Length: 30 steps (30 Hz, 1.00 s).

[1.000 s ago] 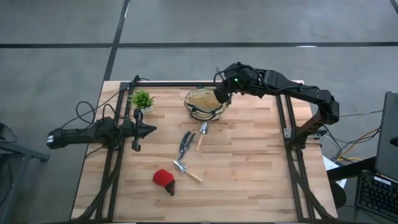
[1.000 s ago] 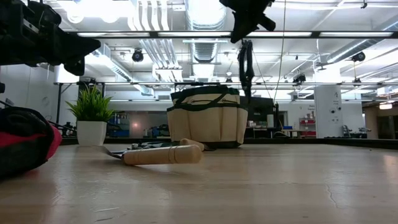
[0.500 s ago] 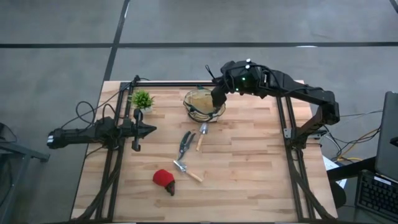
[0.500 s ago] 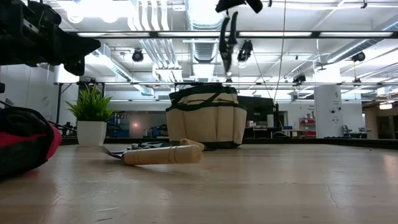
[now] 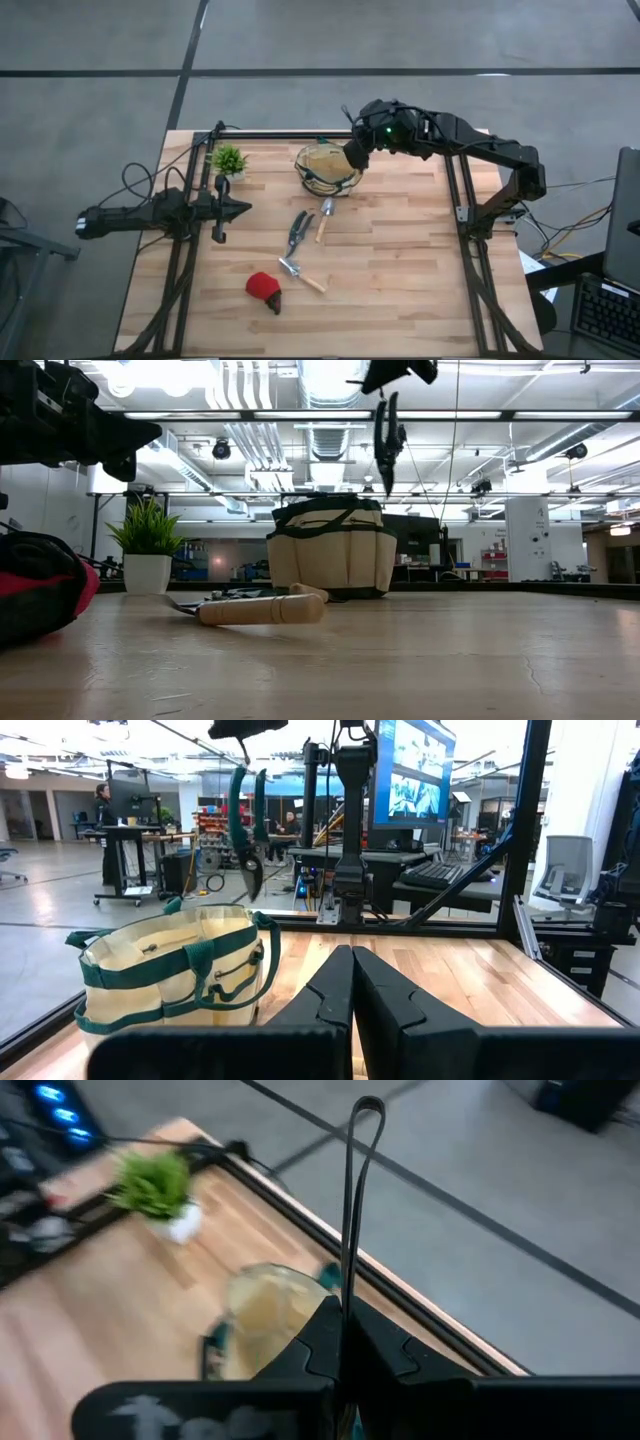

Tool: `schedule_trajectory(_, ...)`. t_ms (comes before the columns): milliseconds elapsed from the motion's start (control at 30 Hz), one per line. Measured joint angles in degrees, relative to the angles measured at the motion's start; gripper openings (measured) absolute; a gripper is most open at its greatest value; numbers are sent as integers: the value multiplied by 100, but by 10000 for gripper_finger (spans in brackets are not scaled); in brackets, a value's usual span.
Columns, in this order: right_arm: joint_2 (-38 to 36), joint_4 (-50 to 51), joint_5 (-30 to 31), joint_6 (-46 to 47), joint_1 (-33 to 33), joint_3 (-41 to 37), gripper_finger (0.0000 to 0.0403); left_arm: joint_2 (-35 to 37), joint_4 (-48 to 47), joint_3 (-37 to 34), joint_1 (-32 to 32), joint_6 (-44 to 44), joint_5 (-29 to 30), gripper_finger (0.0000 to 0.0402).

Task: Pick & Place Garden tools in Gardening bag
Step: Put the bottom green shear scissors into the brown gardening bag

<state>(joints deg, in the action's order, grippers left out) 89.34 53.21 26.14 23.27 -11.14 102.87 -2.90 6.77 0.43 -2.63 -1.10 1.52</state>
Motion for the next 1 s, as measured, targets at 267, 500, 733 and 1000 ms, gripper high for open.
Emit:
schedule_trajectory(267, 69, 188, 251, 310, -164, -294, 8, 0, 0, 0, 0, 0, 2, 10)
schedule_trajectory(500, 193, -220, 174, 331, -456, -689, 8, 2, 0, -2, -2, 0, 0, 10)
schedule_trajectory(733, 193, -587, -54, 340, -563, -1145, 8, 1, -1, -1, -2, 0, 1, 10)
schedule_trajectory(1000, 201, -953, -68, 678, -595, -1635, 8, 1, 0, -2, -2, 0, 0, 10)
